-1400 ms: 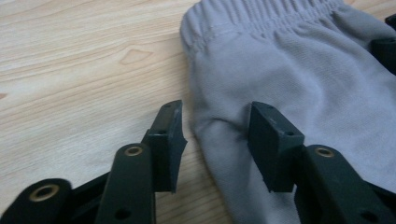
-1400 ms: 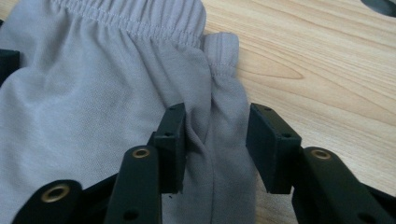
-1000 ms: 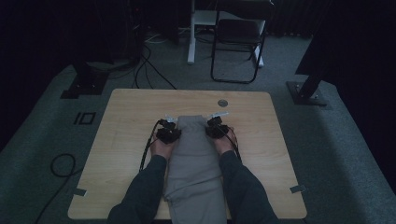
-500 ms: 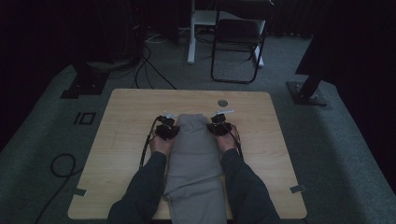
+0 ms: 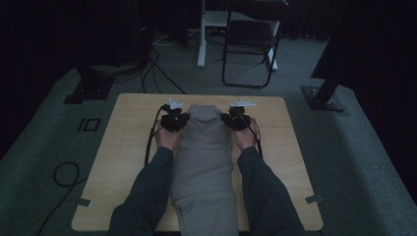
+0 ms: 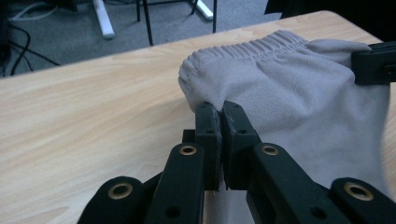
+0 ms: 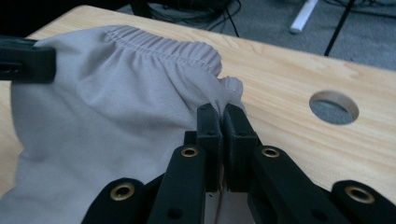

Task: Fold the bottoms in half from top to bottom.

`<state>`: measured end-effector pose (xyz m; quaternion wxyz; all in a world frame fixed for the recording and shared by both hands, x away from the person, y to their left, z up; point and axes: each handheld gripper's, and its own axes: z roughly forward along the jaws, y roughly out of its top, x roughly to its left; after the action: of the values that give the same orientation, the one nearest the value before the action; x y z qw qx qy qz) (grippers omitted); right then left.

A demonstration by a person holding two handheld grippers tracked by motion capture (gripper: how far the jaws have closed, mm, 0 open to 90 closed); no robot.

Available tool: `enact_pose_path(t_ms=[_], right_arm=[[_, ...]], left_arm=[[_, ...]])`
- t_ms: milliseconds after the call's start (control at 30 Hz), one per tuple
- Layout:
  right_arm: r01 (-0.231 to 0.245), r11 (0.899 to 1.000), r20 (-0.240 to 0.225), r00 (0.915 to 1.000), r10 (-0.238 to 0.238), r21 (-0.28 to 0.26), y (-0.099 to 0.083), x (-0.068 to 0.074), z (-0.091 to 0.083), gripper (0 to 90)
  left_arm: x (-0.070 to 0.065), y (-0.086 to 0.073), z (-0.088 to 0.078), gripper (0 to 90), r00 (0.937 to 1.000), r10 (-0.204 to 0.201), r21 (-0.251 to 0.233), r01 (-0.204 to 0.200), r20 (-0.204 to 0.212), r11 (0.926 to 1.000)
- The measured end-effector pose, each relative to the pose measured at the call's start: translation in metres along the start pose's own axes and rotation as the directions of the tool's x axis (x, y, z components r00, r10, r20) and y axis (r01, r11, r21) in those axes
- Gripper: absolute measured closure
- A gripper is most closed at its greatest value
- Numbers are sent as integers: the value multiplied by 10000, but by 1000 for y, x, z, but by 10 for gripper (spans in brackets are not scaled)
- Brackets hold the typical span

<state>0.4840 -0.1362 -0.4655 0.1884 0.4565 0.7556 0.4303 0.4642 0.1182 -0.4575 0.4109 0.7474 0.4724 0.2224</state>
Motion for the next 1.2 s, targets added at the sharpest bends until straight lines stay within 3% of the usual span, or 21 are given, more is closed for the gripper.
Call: enact_pose_path(t_ms=[300, 533, 667, 767, 967, 1100, 1167, 1200], right_arm=[[584, 9983, -620, 9964, -586, -52, -16, 10, -30, 874], [1070, 9938, -1007, 9895, -1035, 305, -46, 21, -48, 873], [1286, 9898, -1264, 9847, -1200, 621, -66, 29, -56, 873], [1452, 9845, -1393, 9816, -1308, 981, -81, 35, -58, 871], [1666, 9734, -1622, 9766, -1410, 1571, -104, 44, -54, 869], [1758, 9644, -1637, 9759, -1444, 1975, -114, 47, -49, 868], [1825, 9597, -1670, 9747, -1482, 2138, -118, 48, -47, 867], [1832, 9566, -1663, 9750, -1473, 2268, -121, 48, -45, 867]], left_arm=[[-12, -23, -31, 861, 9968, 480, 58, -484, 636, 9988], [-26, -54, -51, 860, 9910, 729, 281, -765, 1126, 9967], [-34, -75, -59, 859, 9868, 835, 693, -938, 1389, 9932], [-35, -92, -60, 857, 9832, 457, 1036, -648, 1768, 9925], [-39, -123, -55, 852, 9791, 240, 1880, -628, 2019, 9802], [-39, -133, -52, 850, 9801, 331, 2054, -740, 1959, 9759], [-41, -137, -48, 850, 9804, 461, 2262, -898, 1916, 9699], [-42, -140, -47, 850, 9801, 491, 2202, -919, 1923, 9711]])
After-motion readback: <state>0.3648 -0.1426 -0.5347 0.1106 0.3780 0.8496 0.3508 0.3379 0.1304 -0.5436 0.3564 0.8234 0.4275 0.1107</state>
